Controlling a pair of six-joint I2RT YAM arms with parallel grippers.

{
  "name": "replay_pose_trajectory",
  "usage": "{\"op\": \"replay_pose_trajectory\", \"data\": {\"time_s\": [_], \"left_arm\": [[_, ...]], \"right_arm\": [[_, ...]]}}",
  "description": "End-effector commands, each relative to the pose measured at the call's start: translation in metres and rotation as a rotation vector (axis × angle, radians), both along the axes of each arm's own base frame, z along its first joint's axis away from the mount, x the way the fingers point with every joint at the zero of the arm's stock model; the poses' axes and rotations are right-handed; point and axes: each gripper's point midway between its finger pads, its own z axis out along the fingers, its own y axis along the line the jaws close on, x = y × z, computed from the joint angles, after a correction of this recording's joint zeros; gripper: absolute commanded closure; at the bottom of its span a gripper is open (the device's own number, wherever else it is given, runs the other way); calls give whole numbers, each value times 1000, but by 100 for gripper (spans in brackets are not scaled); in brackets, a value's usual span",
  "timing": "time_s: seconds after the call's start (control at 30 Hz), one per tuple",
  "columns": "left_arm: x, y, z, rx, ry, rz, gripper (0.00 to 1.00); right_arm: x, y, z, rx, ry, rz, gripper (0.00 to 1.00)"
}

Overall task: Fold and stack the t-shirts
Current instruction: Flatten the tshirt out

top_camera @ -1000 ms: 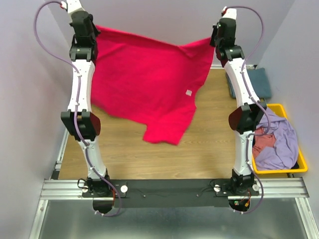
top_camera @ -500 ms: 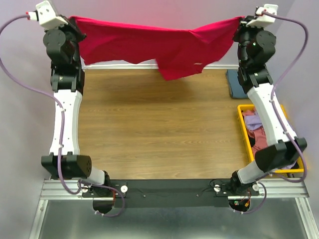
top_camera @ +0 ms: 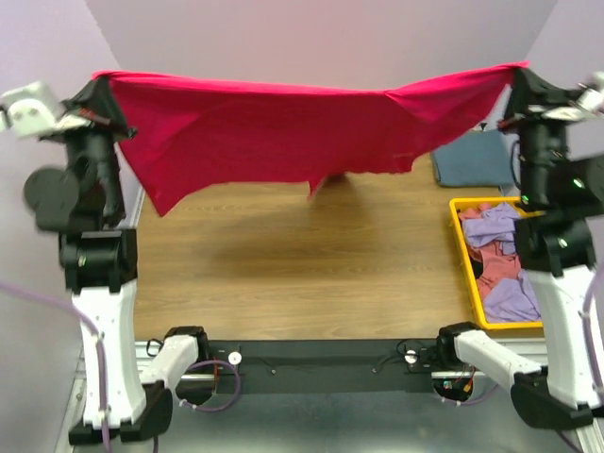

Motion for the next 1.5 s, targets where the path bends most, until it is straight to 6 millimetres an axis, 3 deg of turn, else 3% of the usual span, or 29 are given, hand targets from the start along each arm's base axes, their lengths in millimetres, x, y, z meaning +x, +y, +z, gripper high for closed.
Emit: {"op": "replay_pose_trajectory", "data": {"time_s": [0.0, 0.1, 0.2, 0.23, 0.33, 0.4, 0.43, 0.47, 0.53, 0.57, 0.6, 0.63, 0.67, 0.7, 0.73, 0.8, 0.83, 0.9, 0.93, 1.0, 1.03, 1.07, 1.1, 1.17, 1.23, 1.37, 1.47], "left_arm": [[-39, -1, 19, 60, -49, 22, 100], [-47, -3, 21, 74, -53, 23, 100], [-45, -3, 20, 77, -48, 25, 100], [-37, -2, 11, 77, -23, 34, 100], [-21, 2, -6, 73, 23, 59, 100], [5, -5, -35, 71, 100, 44, 100], [14, -7, -47, 68, 130, 40, 100], [33, -9, -76, 68, 199, 39, 100], [52, -13, -105, 52, 255, 28, 100], [69, -13, -141, 47, 333, 32, 100], [77, -11, -155, 38, 352, 41, 100], [93, -9, -194, 28, 435, 58, 100], [101, -8, -211, 23, 475, 67, 100], [108, -7, -228, 18, 506, 76, 100], [124, -6, -260, 18, 571, 88, 100], [141, -6, -288, 16, 626, 99, 100], [157, -7, -320, 23, 699, 100, 100], [174, -5, -347, 39, 762, 111, 100], [181, -4, -362, 45, 796, 118, 100], [202, -3, -403, 67, 904, 118, 100], [207, -1, -416, 74, 944, 122, 100], [222, 1, -432, 76, 986, 129, 100], [222, 3, -447, 81, 1045, 132, 100], [234, 3, -467, 74, 1090, 128, 100], [239, 5, -484, 55, 1128, 124, 100], [267, 8, -472, 44, 1095, 121, 100], [287, 12, -468, 60, 1088, 117, 100]], "right_arm": [[-46, -8, 27, -74, -47, -14, 99], [-62, -14, 49, -94, -85, -39, 99], [-62, -15, 55, -108, -85, -46, 99], [-59, -13, 57, -111, -82, -42, 99], [-42, -6, 45, -123, -28, -17, 99], [-19, 0, 23, -131, 47, -1, 99], [-10, 2, 11, -137, 80, 2, 99], [1, 5, -2, -144, 117, 4, 99], [27, 10, -45, -164, 218, 11, 99], [47, 14, -80, -180, 300, 14, 99], [57, 16, -98, -189, 343, 15, 99], [66, 17, -115, -197, 382, 12, 99], [77, 17, -137, -202, 433, 7, 99], [95, 19, -172, -215, 506, -1, 99], [105, 20, -194, -226, 553, -4, 99], [123, 23, -226, -235, 608, -8, 99], [138, 27, -266, -248, 691, 5, 99], [153, 35, -298, -251, 743, 34, 99], [165, 38, -327, -262, 800, 37, 99], [176, 42, -353, -262, 845, 51, 99], [184, 43, -381, -269, 902, 51, 99], [190, 46, -387, -270, 912, 61, 99], [194, 47, -395, -274, 925, 60, 99], [205, 47, -427, -286, 984, 50, 99], [217, 47, -435, -276, 998, 33, 99], [234, 45, -467, -274, 1049, 0, 99], [243, 47, -467, -251, 1043, -4, 99]]}}
